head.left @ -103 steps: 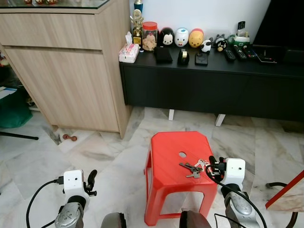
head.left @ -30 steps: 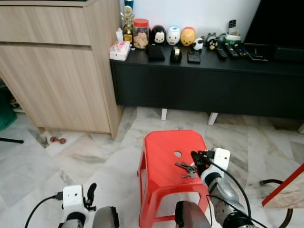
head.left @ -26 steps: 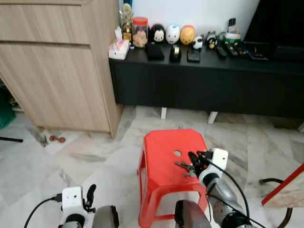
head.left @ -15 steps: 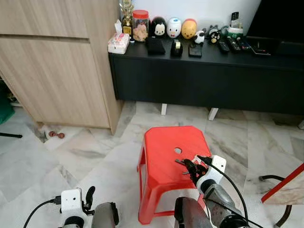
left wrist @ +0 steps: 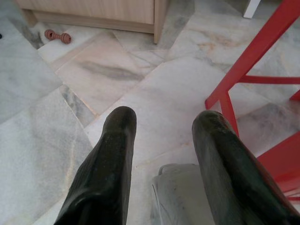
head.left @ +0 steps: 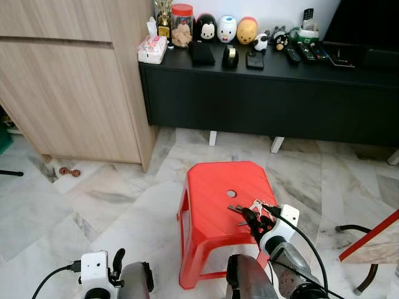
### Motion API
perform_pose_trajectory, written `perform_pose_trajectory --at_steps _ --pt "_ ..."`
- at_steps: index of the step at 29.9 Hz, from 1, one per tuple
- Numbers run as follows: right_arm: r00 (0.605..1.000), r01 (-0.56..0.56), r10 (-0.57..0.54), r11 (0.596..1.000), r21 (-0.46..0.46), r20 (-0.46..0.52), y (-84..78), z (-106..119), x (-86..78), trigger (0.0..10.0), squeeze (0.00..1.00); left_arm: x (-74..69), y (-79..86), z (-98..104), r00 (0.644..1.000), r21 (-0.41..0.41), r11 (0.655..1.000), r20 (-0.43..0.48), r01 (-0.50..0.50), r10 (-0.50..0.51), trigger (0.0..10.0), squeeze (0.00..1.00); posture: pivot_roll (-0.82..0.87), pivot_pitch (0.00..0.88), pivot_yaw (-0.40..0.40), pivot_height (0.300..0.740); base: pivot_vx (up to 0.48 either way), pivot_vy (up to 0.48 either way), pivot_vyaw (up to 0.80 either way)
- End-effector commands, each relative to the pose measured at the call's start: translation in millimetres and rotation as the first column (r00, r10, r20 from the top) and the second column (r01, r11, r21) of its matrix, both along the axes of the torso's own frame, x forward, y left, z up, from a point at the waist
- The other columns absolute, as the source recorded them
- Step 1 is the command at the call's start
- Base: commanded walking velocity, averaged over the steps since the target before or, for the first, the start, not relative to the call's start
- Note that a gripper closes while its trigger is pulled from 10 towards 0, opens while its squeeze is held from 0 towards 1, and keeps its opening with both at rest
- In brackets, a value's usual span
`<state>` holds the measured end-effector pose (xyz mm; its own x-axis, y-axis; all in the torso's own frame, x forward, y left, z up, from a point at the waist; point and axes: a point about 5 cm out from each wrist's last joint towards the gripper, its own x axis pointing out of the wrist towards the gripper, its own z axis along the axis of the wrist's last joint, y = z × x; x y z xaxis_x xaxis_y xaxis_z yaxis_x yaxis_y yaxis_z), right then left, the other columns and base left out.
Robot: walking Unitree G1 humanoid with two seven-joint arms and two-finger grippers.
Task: Hang keys on a hook
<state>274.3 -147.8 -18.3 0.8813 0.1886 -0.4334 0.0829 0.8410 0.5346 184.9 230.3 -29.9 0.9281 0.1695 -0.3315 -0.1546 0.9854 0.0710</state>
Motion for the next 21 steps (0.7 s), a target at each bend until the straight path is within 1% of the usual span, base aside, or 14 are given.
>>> perform_pose_trajectory --at_steps 1,5,12,14,17,21 --pt "0.999 0.022 -0.021 0.999 0.023 -0.029 -2.1 -3 -2.2 10.0 0.0 -0.9 -3.9 0 1.0 0.003 1.0 -0.005 0.015 -0.015 10.0 0.0 0.05 0.093 -0.105 0.581 0.0 0.0 0.0" --pt "0.999 0.021 -0.021 1.0 0.022 -0.032 -2.0 -2 -0.4 10.0 0.0 0.4 -3.6 -1 1.0 0.002 1.0 -0.006 0.011 -0.011 10.0 0.0 0.05 0.095 -0.107 0.581 0.0 0.0 0.0" --pt "1.0 0.012 -0.011 1.0 0.028 -0.023 3.3 1 4.6 10.0 0.0 -1.3 -1.6 -3 1.0 0.006 1.0 -0.016 0.002 -0.002 10.0 0.0 0.05 0.099 -0.11 0.581 0.0 0.0 0.0" --pt "1.0 0.011 -0.01 0.999 0.031 -0.015 3.8 3 6.2 10.0 0.0 -1.5 -1.5 -3 1.0 0.008 1.0 -0.015 0.0 0.0 10.0 0.0 0.05 0.1 -0.11 0.581 0.0 0.0 0.0" --pt "1.0 0.022 -0.022 1.0 0.004 0.022 2.1 8 11.5 10.0 0.0 -1.1 -1.2 -3 1.0 0.012 1.0 -0.015 0.0 0.001 10.0 0.0 0.05 0.1 -0.109 0.581 0.0 0.0 0.0" --pt "1.0 0.013 -0.013 1.0 0.007 0.027 4.1 10 14.3 10.0 0.0 -0.5 -2.5 -4 1.0 0.009 1.0 -0.02 0.008 -0.008 10.0 0.0 0.05 0.101 -0.108 0.581 0.0 0.0 0.0"
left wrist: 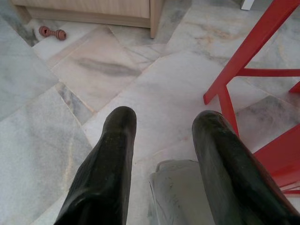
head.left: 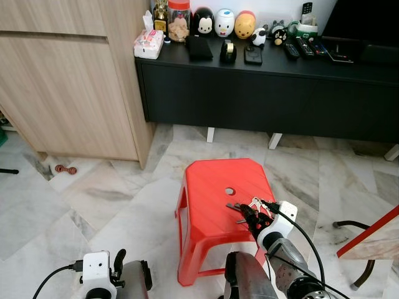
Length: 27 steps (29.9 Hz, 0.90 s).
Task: Hang keys on a hook
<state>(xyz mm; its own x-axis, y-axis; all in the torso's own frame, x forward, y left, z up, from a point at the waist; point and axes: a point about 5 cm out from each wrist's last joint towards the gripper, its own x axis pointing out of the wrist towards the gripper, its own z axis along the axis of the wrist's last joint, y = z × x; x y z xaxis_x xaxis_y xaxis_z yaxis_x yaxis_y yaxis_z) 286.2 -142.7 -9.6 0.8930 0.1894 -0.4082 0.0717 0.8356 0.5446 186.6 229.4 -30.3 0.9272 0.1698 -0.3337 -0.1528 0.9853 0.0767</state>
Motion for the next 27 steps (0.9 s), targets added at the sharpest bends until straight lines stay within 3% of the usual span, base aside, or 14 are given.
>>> perform_pose_trajectory --at_steps 1,11,20,27 --pt "1.0 0.004 -0.004 1.0 -0.004 0.0 -0.4 1.7 2.5 10.0 0.0 -2.2 -2.8 -3.5 1.0 0.002 1.0 -0.017 0.009 -0.009 10.0 0.0 0.05 0.101 -0.106 0.581 0.0 0.0 0.0" --pt "1.0 0.007 -0.007 1.0 -0.009 -0.017 -0.2 -1.8 -0.6 10.0 0.0 -5.1 -5.7 -5.6 1.0 0.002 1.0 -0.025 0.017 -0.017 10.0 0.0 0.05 0.109 -0.111 0.581 0.0 0.0 0.0" --pt "0.997 0.069 -0.069 0.998 0.008 0.046 -7.2 6.1 5.3 10.0 0.0 -6.4 -5.4 -5.7 1.0 0.008 1.0 -0.025 0.018 -0.018 10.0 0.0 0.05 0.112 -0.113 0.581 0.0 0.0 0.0" --pt "0.999 0.029 -0.029 0.999 -0.017 -0.017 -4.5 -3.7 -3.1 10.0 0.0 -7.3 -7.4 -6.4 0.998 0.033 0.998 -0.035 0.059 -0.058 10.0 0.0 0.05 0.119 -0.114 0.581 0.0 0.0 0.0"
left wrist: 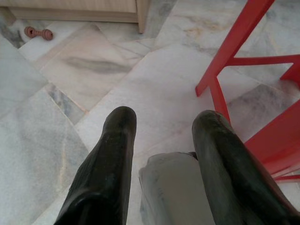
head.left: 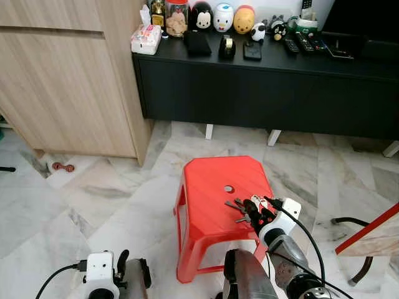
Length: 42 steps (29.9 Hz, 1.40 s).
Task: Hang keys on a hook
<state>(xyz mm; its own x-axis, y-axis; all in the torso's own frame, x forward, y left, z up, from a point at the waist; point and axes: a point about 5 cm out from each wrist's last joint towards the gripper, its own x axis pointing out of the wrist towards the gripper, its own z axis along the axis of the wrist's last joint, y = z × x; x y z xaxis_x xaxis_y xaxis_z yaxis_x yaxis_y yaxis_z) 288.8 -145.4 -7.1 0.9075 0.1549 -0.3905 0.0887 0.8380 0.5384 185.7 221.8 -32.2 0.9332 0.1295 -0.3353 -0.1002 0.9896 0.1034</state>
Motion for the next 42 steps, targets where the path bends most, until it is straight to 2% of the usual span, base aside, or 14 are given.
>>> perform_pose_trajectory --at_steps 1,9,12,13,17,19,20,21,35,36,37,38,39,42 --pt "0.999 -0.01 0.009 1.0 -0.012 -0.045 -1.6 -7 -6.6 10.0 0.0 -6.6 0.1 -5 1.0 0.009 1.0 -0.027 0.006 -0.006 10.0 0.0 0.05 0.121 -0.114 0.581 0.0 0.0 0.0" --pt "0.999 -0.027 0.026 0.999 -0.026 -0.037 -0.1 -7 -6.4 10.0 0.0 -13.4 -2.4 -7 0.999 0.016 1.0 -0.036 0.02 -0.02 10.0 0.0 0.05 0.135 -0.117 0.581 0.0 0.0 0.0" --pt "0.999 -0.029 0.029 0.999 -0.026 -0.038 1.3 -7 -6.3 2.2 0.0 -17.5 -2.8 -8 0.999 0.017 1.0 -0.04 0.019 -0.018 10.0 0.0 0.06 0.144 -0.117 0.581 0.0 0.0 0.0" --pt "0.999 -0.031 0.03 0.999 -0.026 -0.039 1.9 -7 -6.4 1.8 0.0 -19.1 -2.9 -8 0.999 0.017 1.0 -0.04 0.019 -0.018 10.0 0.0 0.06 0.15 -0.118 0.581 0.0 0.0 0.0" --pt "0.999 -0.035 0.034 0.999 -0.029 -0.041 3.4 -7 -6.6 2.3 0.0 -22.1 -3.0 -8 0.999 0.019 1.0 -0.039 0.02 -0.019 10.0 0.0 0.06 0.156 -0.116 0.581 0.0 0.0 0.0" --pt "0.999 -0.03 0.029 0.999 -0.03 -0.041 2.9 -7 -6.8 6.6 0.0 -23.7 -3.9 -8 0.999 0.019 1.0 -0.042 0.023 -0.022 10.0 0.0 0.06 0.159 -0.116 0.581 0.0 0.0 0.0" --pt "0.999 -0.03 0.029 0.999 -0.03 -0.041 2.9 -7 -6.8 6.6 0.0 -23.7 -3.9 -8 0.999 0.019 1.0 -0.042 0.023 -0.022 10.0 0.0 0.06 0.159 -0.116 0.581 0.0 0.0 0.0" --pt "0.999 -0.026 0.024 0.999 -0.035 -0.043 1.9 -8 -7.1 10.0 0.0 -24.5 -5.1 -8 0.999 0.018 0.999 -0.042 0.026 -0.026 10.0 0.0 0.05 0.168 -0.116 0.581 0.0 0.0 0.0" --pt "0.999 -0.032 0.031 0.998 -0.059 -0.012 -3.5 -4 -4.0 10.0 0.0 -28.9 -11.6 -7 0.999 0.017 0.999 -0.037 0.036 -0.035 10.0 0.0 0.05 0.189 -0.128 0.581 0.0 0.0 0.0" --pt "0.999 -0.034 0.034 0.998 -0.058 -0.006 -3.0 -3 -3.3 9.7 0.0 -29.0 -12.1 -7 0.999 0.017 0.999 -0.037 0.037 -0.037 10.0 0.0 0.05 0.189 -0.128 0.581 0.0 0.0 0.0" --pt "0.999 -0.037 0.037 0.998 -0.057 -0.004 -2.6 -2 -3.0 6.8 0.0 -29.2 -12.5 -7 0.999 0.018 0.999 -0.037 0.039 -0.038 10.0 0.0 0.05 0.191 -0.127 0.581 0.0 0.0 0.0" --pt "0.999 -0.038 0.038 0.998 -0.057 -0.002 -2.3 -2 -2.8 6.8 0.0 -29.3 -12.8 -7 0.999 0.018 0.999 -0.037 0.04 -0.04 10.0 0.0 0.05 0.191 -0.127 0.581 0.0 0.0 0.0" --pt "0.999 -0.044 0.044 0.997 -0.059 -0.001 -2.1 -2 -2.7 0.0 0.0 -29.1 -13.7 -7 0.998 0.021 0.999 -0.038 0.046 -0.046 10.0 0.0 0.05 0.192 -0.128 0.581 0.0 0.0 0.0" --pt "0.999 -0.046 0.046 0.997 -0.062 0.001 -2.0 -2 -2.8 0.0 0.0 -29.3 -14.4 -7 0.998 0.022 0.998 -0.038 0.051 -0.05 10.0 0.0 0.05 0.193 -0.128 0.581 0.0 0.0 0.0"
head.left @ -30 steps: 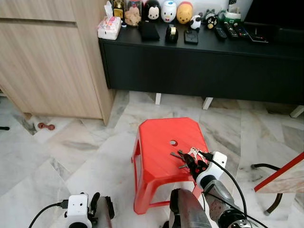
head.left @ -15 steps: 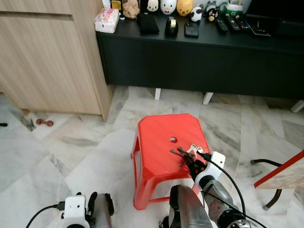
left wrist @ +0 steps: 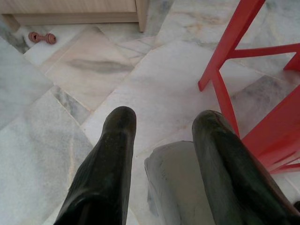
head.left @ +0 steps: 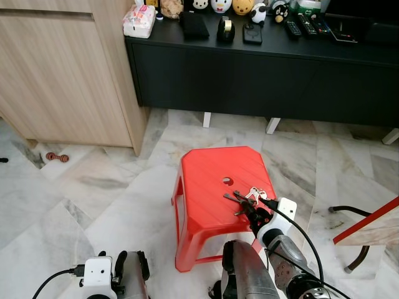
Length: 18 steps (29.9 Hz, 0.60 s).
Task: Hang keys on a hook
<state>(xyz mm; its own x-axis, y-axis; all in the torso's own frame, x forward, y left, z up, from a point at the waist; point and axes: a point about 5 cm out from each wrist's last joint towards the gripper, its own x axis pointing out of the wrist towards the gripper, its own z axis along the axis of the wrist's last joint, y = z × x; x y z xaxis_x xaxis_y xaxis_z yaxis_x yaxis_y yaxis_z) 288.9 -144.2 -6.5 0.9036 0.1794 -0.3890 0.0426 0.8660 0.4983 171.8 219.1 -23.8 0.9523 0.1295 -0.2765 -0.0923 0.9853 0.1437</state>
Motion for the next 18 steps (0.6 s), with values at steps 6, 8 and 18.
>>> perform_pose_trajectory --at_steps 6,8,18 --pt "1.0 -0.002 0.001 1.0 -0.016 -0.01 -3.1 -4.2 -5.0 0.0 0.0 -16.4 -13.4 -15.2 0.994 -0.02 0.999 -0.1 0.041 -0.043 10.0 0.0 0.04 0.198 -0.127 0.581 0.0 0.0 0.0" --pt "1.0 -0.003 0.003 1.0 -0.015 -0.011 -2.9 -4.7 -5.7 0.0 0.0 -16.7 -14.1 -15.3 0.994 -0.02 0.999 -0.101 0.043 -0.045 10.0 0.0 0.04 0.198 -0.127 0.581 0.0 0.0 0.0" --pt "1.0 -0.009 0.009 1.0 -0.015 -0.01 -1.6 -5.8 -7.2 0.0 0.0 -20.1 -15.5 -16.8 0.993 -0.021 0.999 -0.112 0.047 -0.049 10.0 0.0 0.04 0.202 -0.127 0.581 0.0 0.0 0.0"
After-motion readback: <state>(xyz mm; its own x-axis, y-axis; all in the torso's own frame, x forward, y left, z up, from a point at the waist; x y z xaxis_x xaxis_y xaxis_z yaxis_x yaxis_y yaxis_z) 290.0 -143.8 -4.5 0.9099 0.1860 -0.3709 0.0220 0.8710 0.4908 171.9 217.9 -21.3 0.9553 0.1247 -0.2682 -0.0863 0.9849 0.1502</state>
